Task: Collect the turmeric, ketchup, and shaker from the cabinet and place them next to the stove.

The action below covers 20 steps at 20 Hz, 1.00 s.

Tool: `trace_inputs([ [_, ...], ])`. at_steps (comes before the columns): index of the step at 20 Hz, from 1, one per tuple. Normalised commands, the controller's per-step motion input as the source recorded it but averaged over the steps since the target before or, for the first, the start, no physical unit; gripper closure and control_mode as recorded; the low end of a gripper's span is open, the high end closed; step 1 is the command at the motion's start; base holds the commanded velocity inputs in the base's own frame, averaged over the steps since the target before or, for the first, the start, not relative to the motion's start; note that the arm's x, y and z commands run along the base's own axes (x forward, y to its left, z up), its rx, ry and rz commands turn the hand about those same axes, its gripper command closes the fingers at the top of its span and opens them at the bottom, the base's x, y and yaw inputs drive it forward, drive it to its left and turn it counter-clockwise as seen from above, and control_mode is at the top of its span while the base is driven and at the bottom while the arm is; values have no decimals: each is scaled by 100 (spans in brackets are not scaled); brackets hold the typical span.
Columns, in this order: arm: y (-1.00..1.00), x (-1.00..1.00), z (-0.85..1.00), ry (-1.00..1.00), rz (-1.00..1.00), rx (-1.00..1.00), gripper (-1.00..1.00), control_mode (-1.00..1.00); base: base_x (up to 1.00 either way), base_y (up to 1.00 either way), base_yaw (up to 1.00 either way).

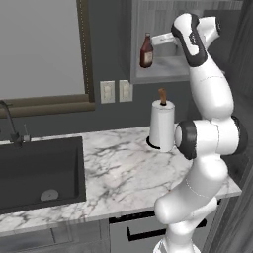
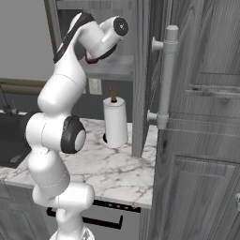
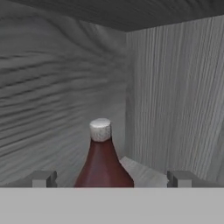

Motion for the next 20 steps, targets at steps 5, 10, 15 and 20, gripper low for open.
trace_inputs([
  [5,20,20,0,2,0,0,-100,-100,0,0,0],
  [10,4,11,0,2,0,0,-100,-100,0,0,0],
  [15,5,4,0,1,1,0,-100,-100,0,0,0],
  [20,12,0,-1,1,2,0,-100,-100,0,0,0],
])
